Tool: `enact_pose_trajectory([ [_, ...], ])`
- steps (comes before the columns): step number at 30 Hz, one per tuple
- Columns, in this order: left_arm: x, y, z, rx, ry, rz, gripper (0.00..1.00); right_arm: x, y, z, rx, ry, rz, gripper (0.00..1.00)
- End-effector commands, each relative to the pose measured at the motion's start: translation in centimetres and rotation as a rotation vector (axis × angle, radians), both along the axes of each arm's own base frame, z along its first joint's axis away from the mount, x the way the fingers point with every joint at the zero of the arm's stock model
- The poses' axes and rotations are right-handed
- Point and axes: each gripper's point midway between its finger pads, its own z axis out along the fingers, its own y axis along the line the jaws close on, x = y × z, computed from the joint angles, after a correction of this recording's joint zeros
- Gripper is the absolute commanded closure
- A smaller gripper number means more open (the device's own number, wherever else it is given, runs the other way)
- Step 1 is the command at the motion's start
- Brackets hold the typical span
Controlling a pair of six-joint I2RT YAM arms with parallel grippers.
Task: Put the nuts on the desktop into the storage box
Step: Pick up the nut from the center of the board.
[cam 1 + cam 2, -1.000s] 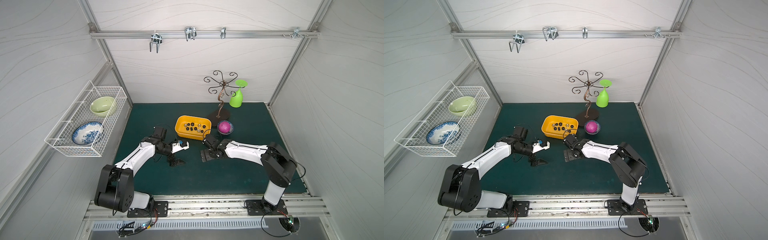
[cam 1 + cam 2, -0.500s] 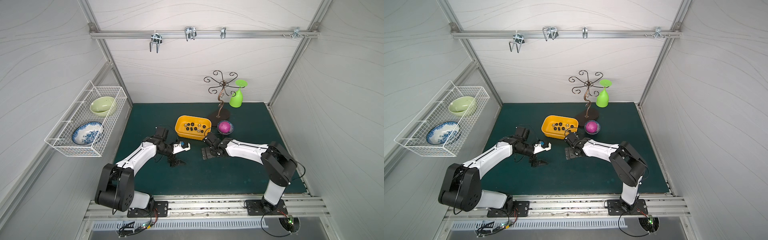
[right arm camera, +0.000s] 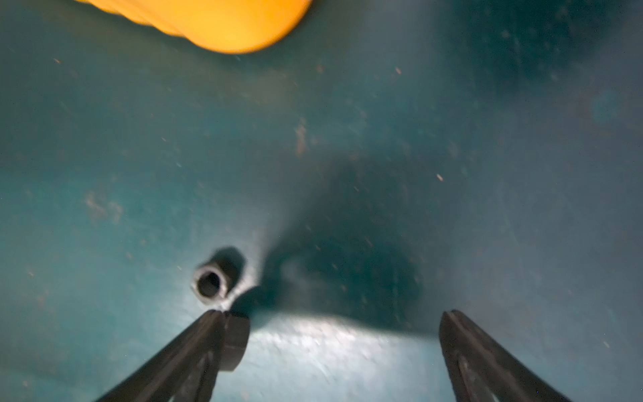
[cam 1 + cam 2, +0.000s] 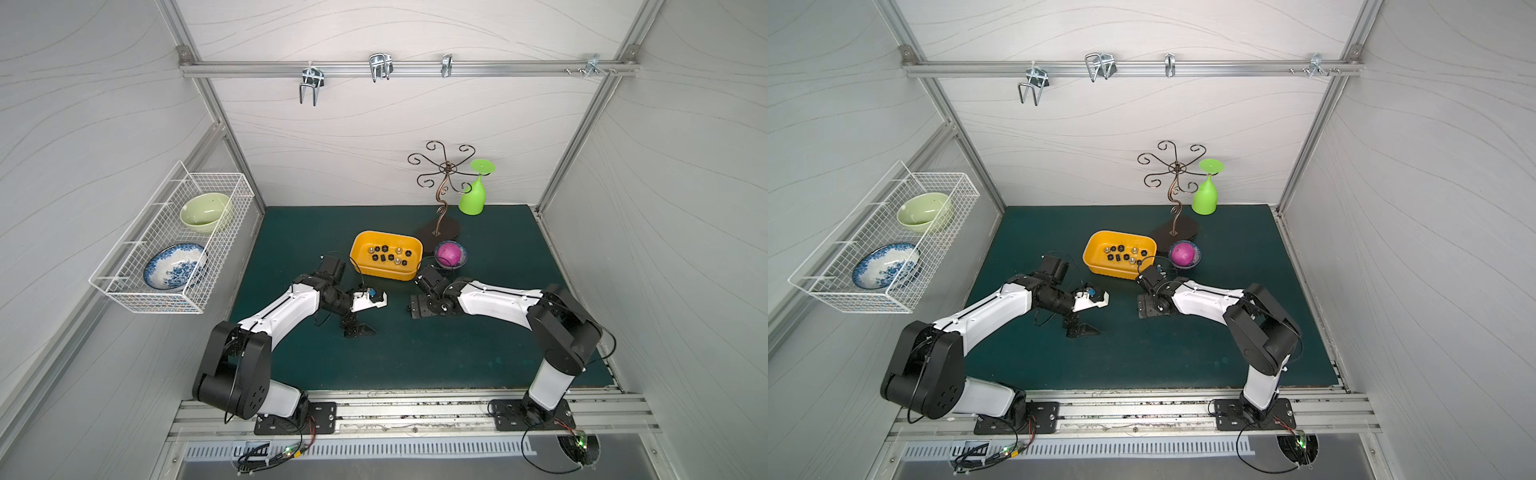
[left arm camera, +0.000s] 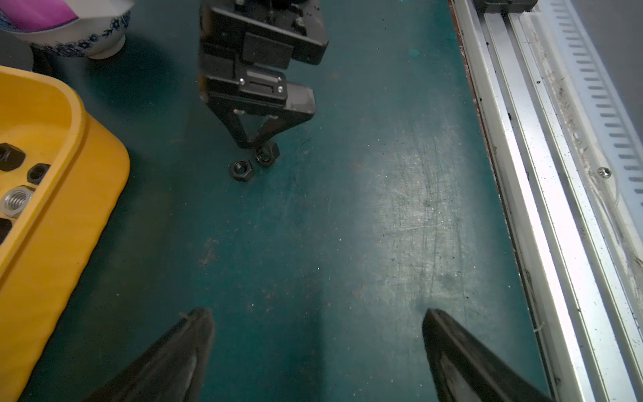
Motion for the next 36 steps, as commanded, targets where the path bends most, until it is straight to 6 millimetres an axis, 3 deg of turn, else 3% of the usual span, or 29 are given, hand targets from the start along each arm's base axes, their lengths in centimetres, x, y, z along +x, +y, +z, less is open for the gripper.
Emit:
enact_pose_trajectory([
  [1, 0.6, -0.4, 0.4, -0.013, -0.019, -0.007, 0.01, -0.5, -1.8, 0.9, -0.015, -0.007, -0.033, 0.01],
  [9, 0.6, -0.4, 0.4, -0.014, -0.018, -0.007, 0.02, -1.0, -2.5, 3.3, 0.013, -0.038, -0.032, 0.01],
  [15, 0.4, -0.7, 1.1, -0.041, 0.012, 0.004, 0.01, -1.9, -0.5, 4.7, 0.07, -0.007, 0.113, 0.04],
  [19, 0.5, -1.0, 1.6, -0.074, 0.03, 0.02, 0.01, -2.8, 1.2, 4.1, 0.062, 0.056, 0.245, 0.08],
  [25, 1.4, -1.4, 3.4, -0.212, 0.065, 0.099, 0.02, -4.0, 3.2, 3.3, 0.02, 0.094, 0.309, 0.11],
  [36, 2.2, 0.2, 5.6, -0.382, 0.037, 0.151, 0.02, -3.2, 2.7, 1.5, -0.116, 0.14, 0.251, 0.15],
])
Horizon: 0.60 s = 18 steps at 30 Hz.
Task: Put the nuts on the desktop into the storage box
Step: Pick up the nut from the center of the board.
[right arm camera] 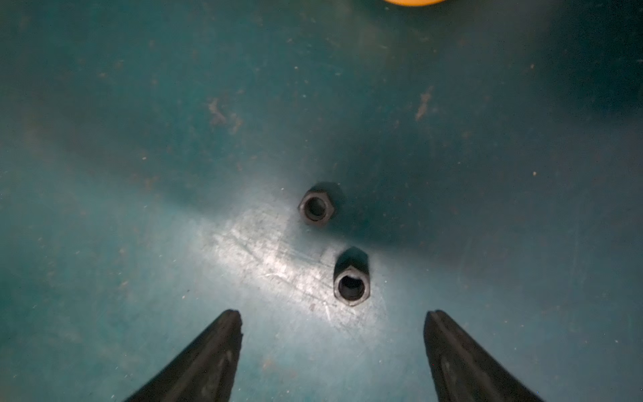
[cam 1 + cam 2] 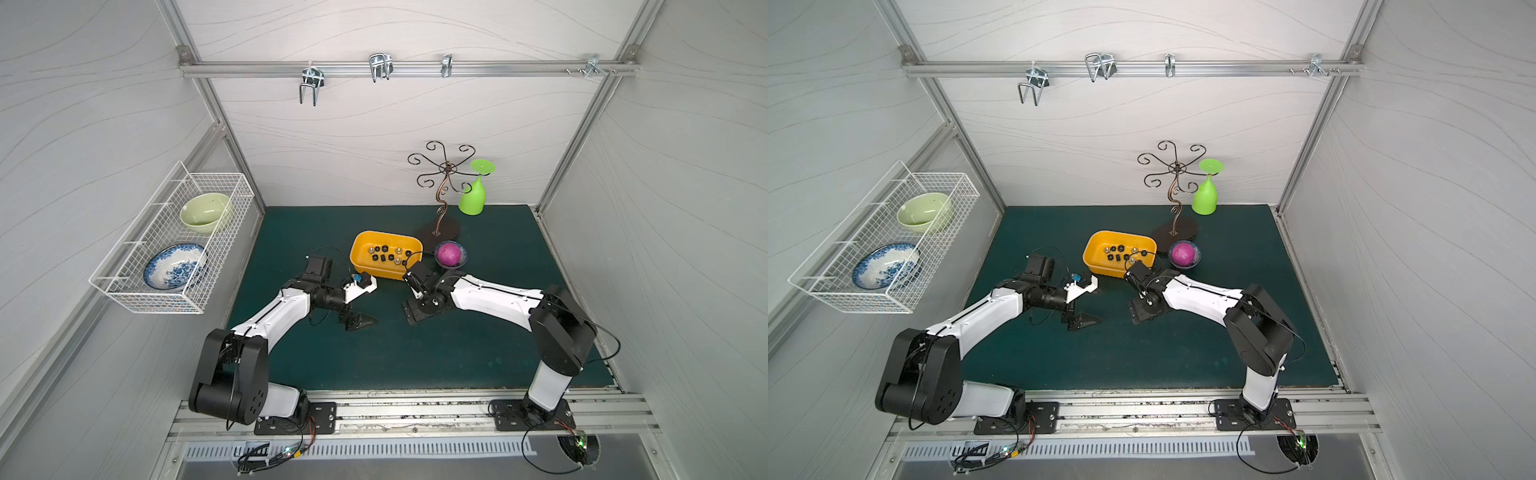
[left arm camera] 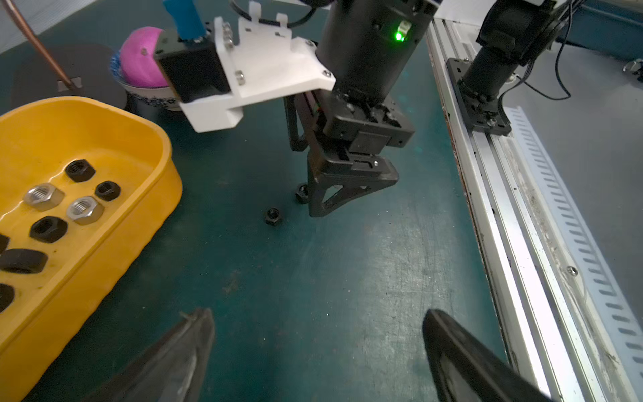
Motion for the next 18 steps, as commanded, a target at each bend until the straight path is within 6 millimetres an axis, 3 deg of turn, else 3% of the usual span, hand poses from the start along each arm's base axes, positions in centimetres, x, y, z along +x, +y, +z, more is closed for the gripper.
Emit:
enact_pose_trajectory([
  [1, 0.4, 0.0, 2.1, -0.096, -0.043, 0.001, 0.02, -0.4, -1.1, -1.0, -0.084, 0.034, -0.014, 0.15],
  [6, 0.3, 0.0, 2.2, -0.092, -0.041, -0.003, 0.01, -0.4, -0.7, -1.4, -0.077, 0.052, -0.004, 0.18],
  [18, 0.4, 0.7, 0.6, -0.009, -0.011, 0.031, 0.01, -0.6, -0.4, -3.5, -0.064, 0.137, -0.012, 0.37],
])
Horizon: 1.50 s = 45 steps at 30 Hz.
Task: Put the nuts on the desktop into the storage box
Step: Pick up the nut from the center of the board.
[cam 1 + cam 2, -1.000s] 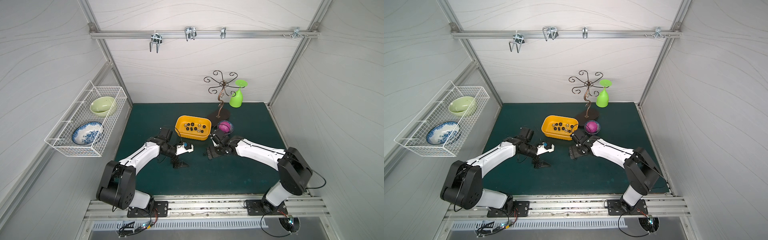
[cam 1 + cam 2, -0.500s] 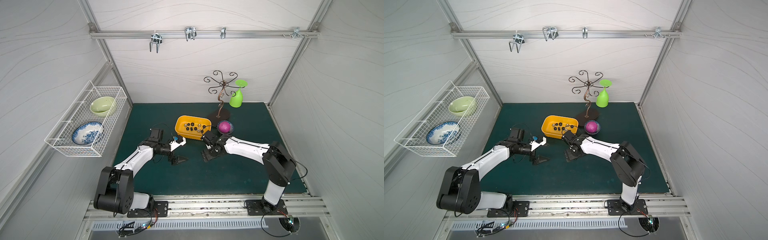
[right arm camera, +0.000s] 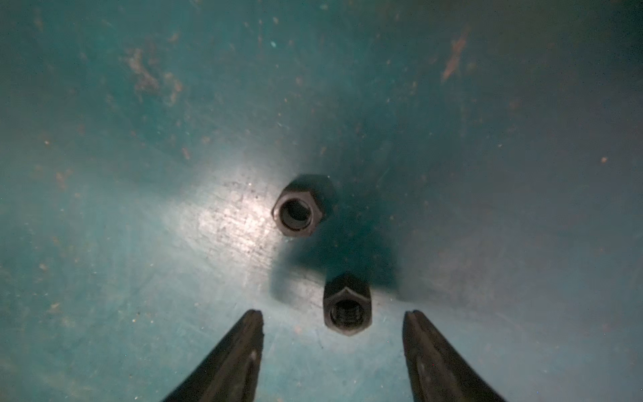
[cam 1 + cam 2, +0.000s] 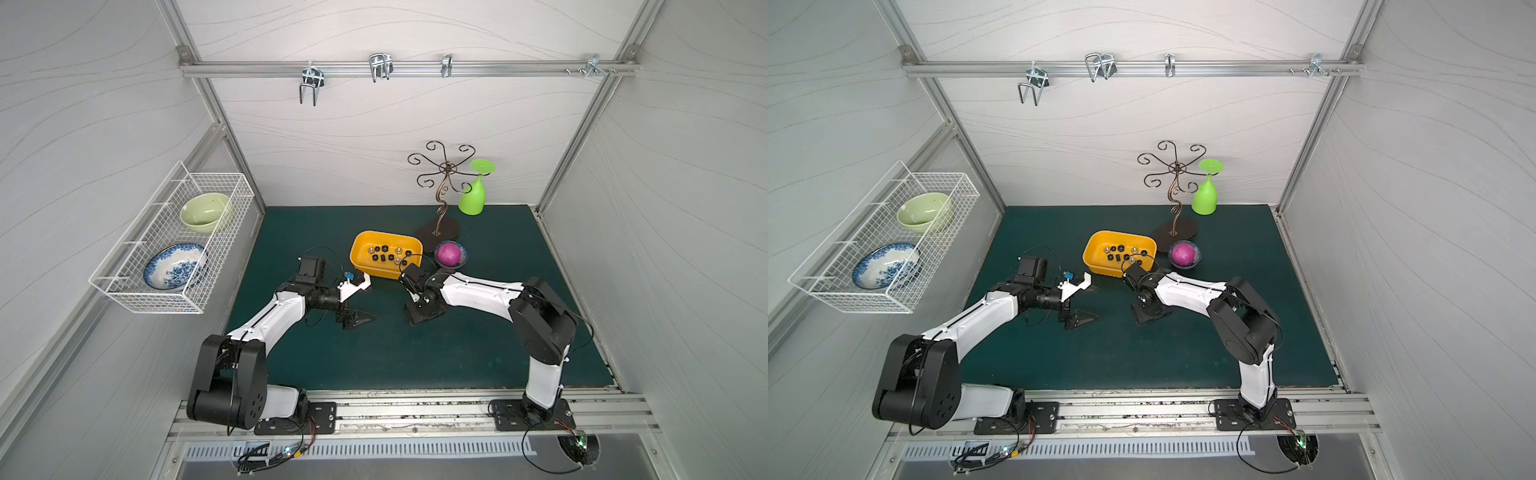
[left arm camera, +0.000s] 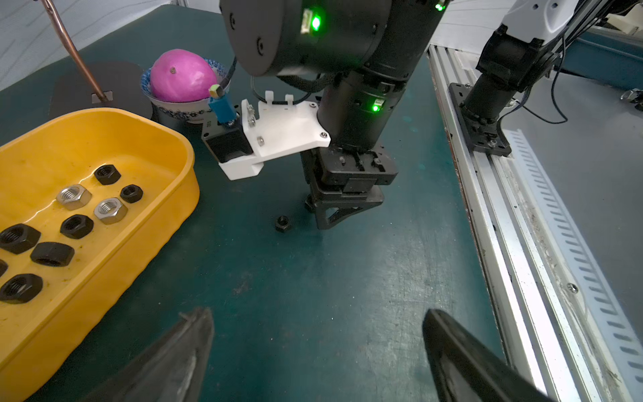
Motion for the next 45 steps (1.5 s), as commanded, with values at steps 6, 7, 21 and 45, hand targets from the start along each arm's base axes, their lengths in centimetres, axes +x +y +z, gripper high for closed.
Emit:
enact_pose_trajectory([
  [6, -0.2, 0.7, -0.9, 0.071, 0.026, 0.005, 0.01, 0.0, -0.2, -1.5, -0.003, 0.05, 0.002, 0.5],
  [7, -0.3, 0.7, -1.1, 0.079, 0.023, 0.004, 0.01, 0.0, -0.2, -1.6, -0.004, 0.055, 0.002, 0.53],
  [21, -1.2, 1.5, -2.6, 0.148, 0.063, 0.011, 0.01, 0.3, 0.1, -0.7, 0.03, 0.045, 0.026, 0.8],
  [45, 1.2, 0.9, 3.8, 0.096, -0.09, -0.005, 0.01, 0.5, 4.9, 11.3, 0.212, -0.079, 0.146, 0.8],
])
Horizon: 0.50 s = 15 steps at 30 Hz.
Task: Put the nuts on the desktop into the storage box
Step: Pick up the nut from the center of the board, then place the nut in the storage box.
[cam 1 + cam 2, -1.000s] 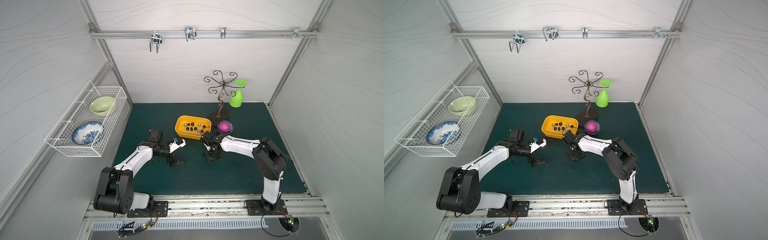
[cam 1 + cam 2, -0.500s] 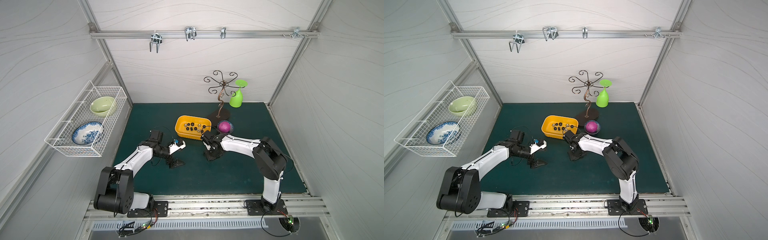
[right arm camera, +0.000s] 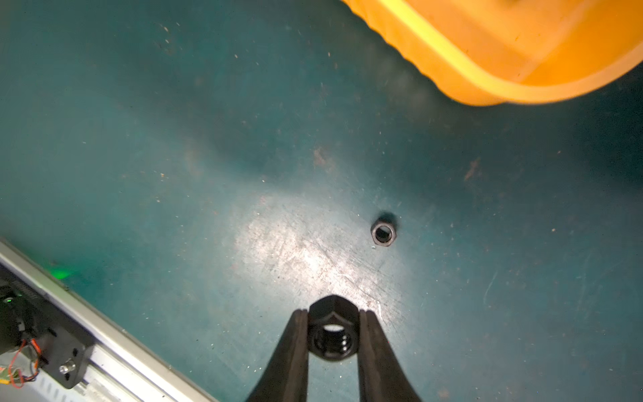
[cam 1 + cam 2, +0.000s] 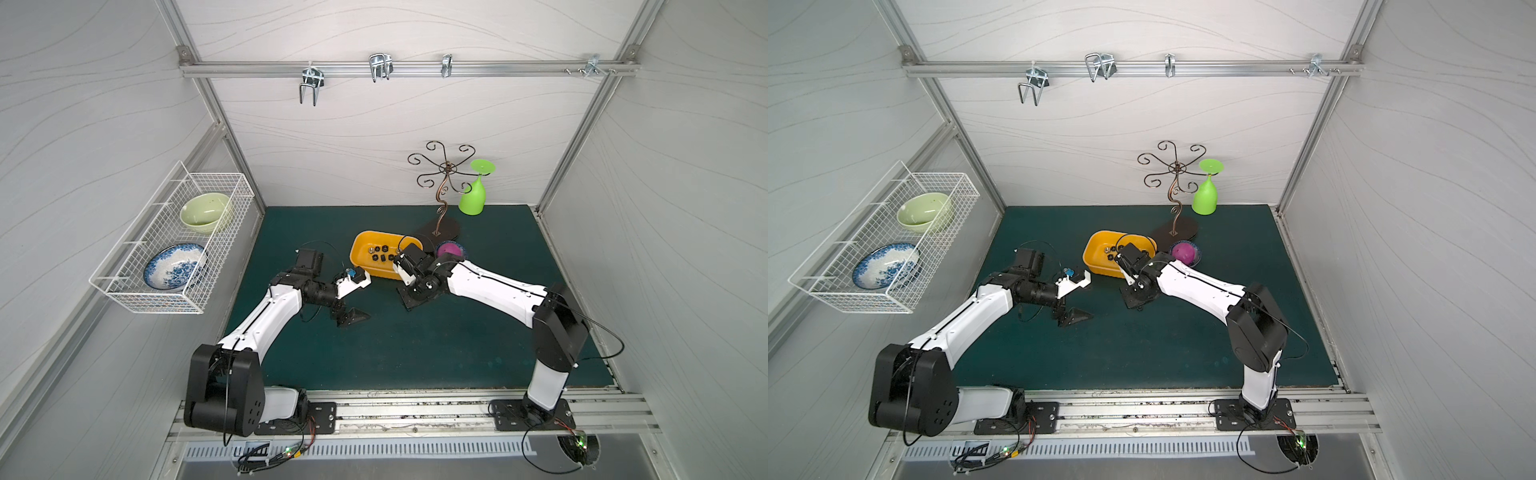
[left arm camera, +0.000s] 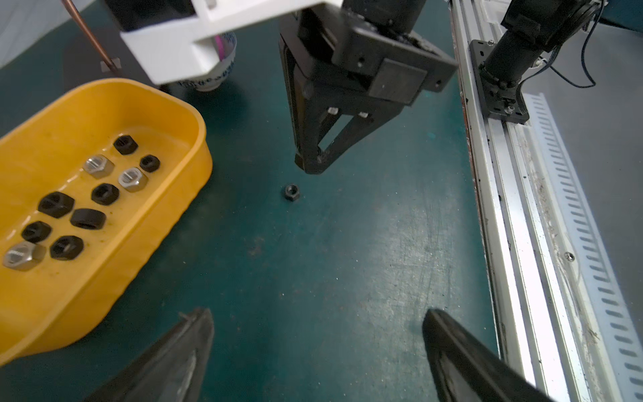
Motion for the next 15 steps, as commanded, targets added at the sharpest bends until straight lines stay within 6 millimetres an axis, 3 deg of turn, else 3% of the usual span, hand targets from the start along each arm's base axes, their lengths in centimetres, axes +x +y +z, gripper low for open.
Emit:
enact_pose_trajectory([
  [1, 1.4, -0.5, 2.3, -0.045, -0.071, -0.019, 0.01, -0.3, 0.3, 2.2, 0.019, -0.013, 0.038, 0.8],
  [9, 4.6, -1.3, 4.9, -0.113, -0.088, 0.016, 0.01, 3.5, 1.4, 4.4, 0.004, -0.139, 0.02, 0.81],
  [15, 5.6, -1.5, 4.5, -0.133, -0.065, 0.035, 0.01, 7.2, 1.9, 4.2, -0.001, -0.187, -0.012, 0.82],
])
